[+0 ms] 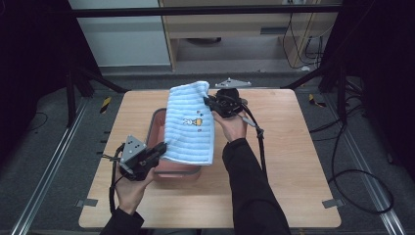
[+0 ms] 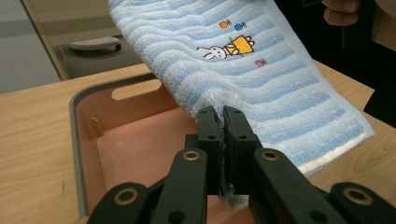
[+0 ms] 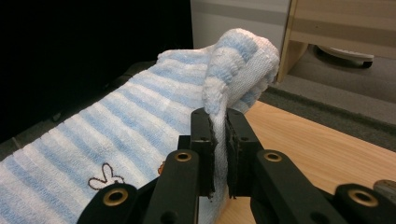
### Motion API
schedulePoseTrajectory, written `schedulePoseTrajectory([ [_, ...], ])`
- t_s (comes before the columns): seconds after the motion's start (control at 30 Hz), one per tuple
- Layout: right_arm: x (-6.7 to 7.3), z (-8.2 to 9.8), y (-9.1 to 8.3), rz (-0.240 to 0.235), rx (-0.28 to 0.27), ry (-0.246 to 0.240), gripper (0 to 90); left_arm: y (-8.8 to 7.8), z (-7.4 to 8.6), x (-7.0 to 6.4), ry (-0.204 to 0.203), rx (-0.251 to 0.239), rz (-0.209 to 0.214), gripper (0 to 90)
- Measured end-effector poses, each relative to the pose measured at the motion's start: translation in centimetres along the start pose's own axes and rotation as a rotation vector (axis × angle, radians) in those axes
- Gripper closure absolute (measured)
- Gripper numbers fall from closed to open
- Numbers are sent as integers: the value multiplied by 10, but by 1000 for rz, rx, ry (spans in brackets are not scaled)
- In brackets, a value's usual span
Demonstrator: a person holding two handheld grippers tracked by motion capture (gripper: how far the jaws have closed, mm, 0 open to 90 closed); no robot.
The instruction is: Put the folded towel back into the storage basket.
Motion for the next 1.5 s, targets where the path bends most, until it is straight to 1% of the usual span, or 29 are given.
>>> schedulePoseTrajectory([
  [0.1, 4, -1, 7, -8, 0, 7, 838, -1, 3, 6, -6, 3, -7, 860],
  [0.17, 7, -1, 12, -10, 5, -2, 838, -1, 4, 10, -8, 5, -12, 860],
  [0.2, 8, -1, 14, -12, 5, 0, 838, -1, 5, 12, -9, 4, -11, 860],
  [0.33, 16, 1, 25, -20, 4, -6, 837, -2, 9, 20, -10, 12, -29, 861],
  [0.37, 18, 2, 29, -24, 6, 0, 837, -3, 10, 23, -13, 16, -33, 860],
  [0.43, 18, 2, 32, -25, 7, 2, 837, -3, 13, 27, -20, 16, -39, 860],
  [0.53, 20, 4, 38, -28, 15, 10, 837, -2, 16, 32, -14, 24, -55, 860],
  [0.57, 21, 5, 42, -28, 18, 3, 837, -1, 17, 33, -14, 24, -56, 860],
  [0.63, 22, 5, 44, -27, 17, -2, 837, 0, 20, 36, -14, 31, -62, 860],
  [0.73, 24, 8, 49, -28, 22, -4, 837, 3, 25, 41, -30, 44, -55, 860],
  [0.8, 26, 11, 53, -26, 31, -5, 837, 5, 28, 43, -30, 52, -56, 860],
  [0.83, 26, 13, 55, -24, 32, -13, 837, 5, 30, 44, -31, 57, -58, 860],
  [0.93, 27, 17, 60, -25, 42, -10, 837, 7, 36, 45, -34, 73, -57, 860],
  [1.07, 27, 24, 64, -20, 59, -12, 836, 10, 42, 45, -15, 89, -63, 860],
  [1.1, 27, 25, 64, -18, 61, -15, 836, 10, 44, 45, -20, 98, -71, 860],
  [1.13, 27, 26, 65, -17, 64, -17, 836, 12, 45, 44, -9, 94, -62, 860],
  [1.17, 27, 28, 65, -16, 70, -17, 836, 13, 46, 44, -3, 97, -61, 860],
  [1.23, 27, 30, 66, -13, 75, -18, 836, 15, 50, 44, 5, 114, -70, 860],
  [1.37, 26, 38, 69, -10, 90, -29, 836, 17, 55, 43, 4, 130, -69, 860],
  [1.5, 26, 45, 74, -7, 105, -24, 835, 20, 60, 43, 5, 147, -70, 860],
])
Point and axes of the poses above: each handheld gripper's, and its own axes: y roughly forward along the jaws, z roughly out of its underside, x roughly to its left, the point moved 8 cm from there along y, roughly forward along the jaws
